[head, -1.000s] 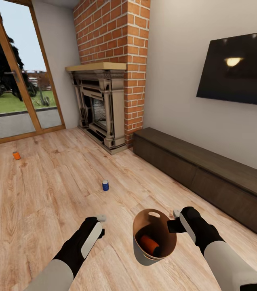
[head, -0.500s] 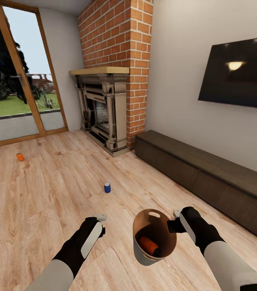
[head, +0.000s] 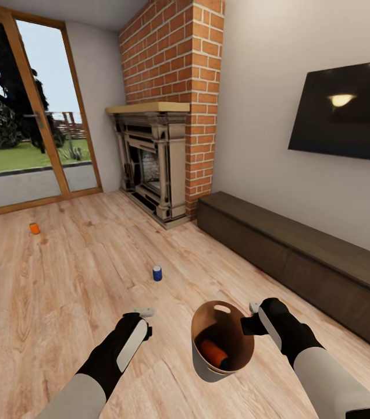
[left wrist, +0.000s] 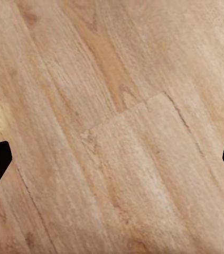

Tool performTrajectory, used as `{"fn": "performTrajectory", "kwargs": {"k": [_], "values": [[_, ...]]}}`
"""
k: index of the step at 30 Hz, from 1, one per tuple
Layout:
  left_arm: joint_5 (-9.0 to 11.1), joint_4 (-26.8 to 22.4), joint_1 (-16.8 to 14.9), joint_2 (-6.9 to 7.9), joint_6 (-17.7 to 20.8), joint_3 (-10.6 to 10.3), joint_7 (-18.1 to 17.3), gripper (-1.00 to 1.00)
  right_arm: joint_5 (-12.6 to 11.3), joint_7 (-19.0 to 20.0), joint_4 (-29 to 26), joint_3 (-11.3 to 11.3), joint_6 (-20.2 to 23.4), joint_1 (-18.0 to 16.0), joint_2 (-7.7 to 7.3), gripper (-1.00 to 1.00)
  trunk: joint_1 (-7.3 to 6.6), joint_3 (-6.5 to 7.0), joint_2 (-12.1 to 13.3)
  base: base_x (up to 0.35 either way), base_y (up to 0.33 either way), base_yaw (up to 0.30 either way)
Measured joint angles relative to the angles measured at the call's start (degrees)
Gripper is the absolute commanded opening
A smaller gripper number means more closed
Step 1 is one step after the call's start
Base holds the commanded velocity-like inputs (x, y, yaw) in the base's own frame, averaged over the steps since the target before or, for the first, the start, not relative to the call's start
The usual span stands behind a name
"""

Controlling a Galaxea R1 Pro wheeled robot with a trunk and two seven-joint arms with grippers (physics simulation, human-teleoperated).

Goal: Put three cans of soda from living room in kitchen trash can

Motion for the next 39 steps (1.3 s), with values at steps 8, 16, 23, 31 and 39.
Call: {"fn": "performTrajectory", "kwargs": {"k": [8,16,23,31,39], "values": [[0.0,0.0,0.0,0.06,0.0,0.0,-1.2,1.00,0.0,0.0,0.0,0.0,-0.1,0.0,0.00,-1.00,0.00,0.68,0.0,0.000,0.000,0.062],[0.0,0.0,0.0,0.01,0.0,0.0,-1.5,1.00,0.0,0.0,0.0,0.0,-0.1,0.0,0.00,-1.00,0.00,1.37,0.0,0.000,0.000,0.062],[0.0,0.0,0.0,0.00,0.0,0.0,-2.0,1.00,-0.1,0.0,0.0,0.0,0.0,0.0,0.00,-1.00,0.00,1.97,0.0,0.000,0.000,0.062],[-0.1,0.0,0.0,0.00,0.0,0.0,-2.7,1.00,-0.1,0.1,0.0,0.0,0.0,0.0,0.00,-1.00,0.00,2.65,0.0,0.054,0.000,0.062],[-0.1,0.1,0.0,0.08,-0.6,-0.1,-2.7,1.00,-0.1,0.2,0.0,0.0,0.2,0.0,0.07,-1.00,0.00,3.33,0.0,0.238,-0.001,0.060]]}}
